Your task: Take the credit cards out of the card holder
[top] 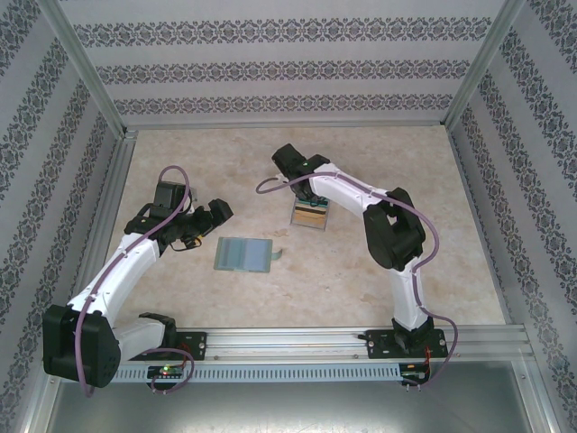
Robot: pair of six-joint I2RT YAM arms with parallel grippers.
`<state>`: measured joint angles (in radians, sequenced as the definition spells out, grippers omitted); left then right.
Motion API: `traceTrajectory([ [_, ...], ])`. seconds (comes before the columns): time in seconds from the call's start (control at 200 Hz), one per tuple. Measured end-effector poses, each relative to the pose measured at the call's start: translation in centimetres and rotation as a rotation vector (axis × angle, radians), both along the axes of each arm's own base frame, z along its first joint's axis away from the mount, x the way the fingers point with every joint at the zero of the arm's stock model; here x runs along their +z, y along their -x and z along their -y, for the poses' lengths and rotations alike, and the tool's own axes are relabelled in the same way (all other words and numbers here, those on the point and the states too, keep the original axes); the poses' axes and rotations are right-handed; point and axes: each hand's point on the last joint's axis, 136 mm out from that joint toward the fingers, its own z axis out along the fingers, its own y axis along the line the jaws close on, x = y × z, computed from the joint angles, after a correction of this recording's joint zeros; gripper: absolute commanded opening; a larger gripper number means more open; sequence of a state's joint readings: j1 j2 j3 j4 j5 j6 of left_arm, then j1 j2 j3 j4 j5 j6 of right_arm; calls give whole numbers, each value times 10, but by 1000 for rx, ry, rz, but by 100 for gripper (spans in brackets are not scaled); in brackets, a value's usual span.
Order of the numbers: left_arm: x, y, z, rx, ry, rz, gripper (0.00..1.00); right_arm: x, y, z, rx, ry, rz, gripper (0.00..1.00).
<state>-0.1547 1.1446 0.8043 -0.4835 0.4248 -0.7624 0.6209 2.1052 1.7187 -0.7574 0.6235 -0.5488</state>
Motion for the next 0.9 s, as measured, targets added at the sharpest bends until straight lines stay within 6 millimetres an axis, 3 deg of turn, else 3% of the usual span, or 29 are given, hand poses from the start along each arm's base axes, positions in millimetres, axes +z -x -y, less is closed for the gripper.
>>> traceTrajectory([
  [0.36, 0, 0, 1, -2, 3, -1, 99, 5, -3, 3, -48, -33, 16, 33],
  [0.525, -7, 0, 1, -12, -7, -21, 100, 18, 10, -6, -76, -107, 16, 34],
  [0.679, -24, 3, 0, -20, -20, -68, 97, 57, 40, -38, -78, -305, 43, 34],
  [0.739, -31, 6, 0, -21, -20, -92, 94, 72, 59, -54, -69, -405, 34, 28],
  [0.834, -44, 12, 0, -25, -19, -134, 91, 80, 90, -77, -57, -551, -23, 22],
  [0.899, -55, 19, 0, -27, -18, -167, 87, 75, 110, -93, -63, -646, -90, 20],
])
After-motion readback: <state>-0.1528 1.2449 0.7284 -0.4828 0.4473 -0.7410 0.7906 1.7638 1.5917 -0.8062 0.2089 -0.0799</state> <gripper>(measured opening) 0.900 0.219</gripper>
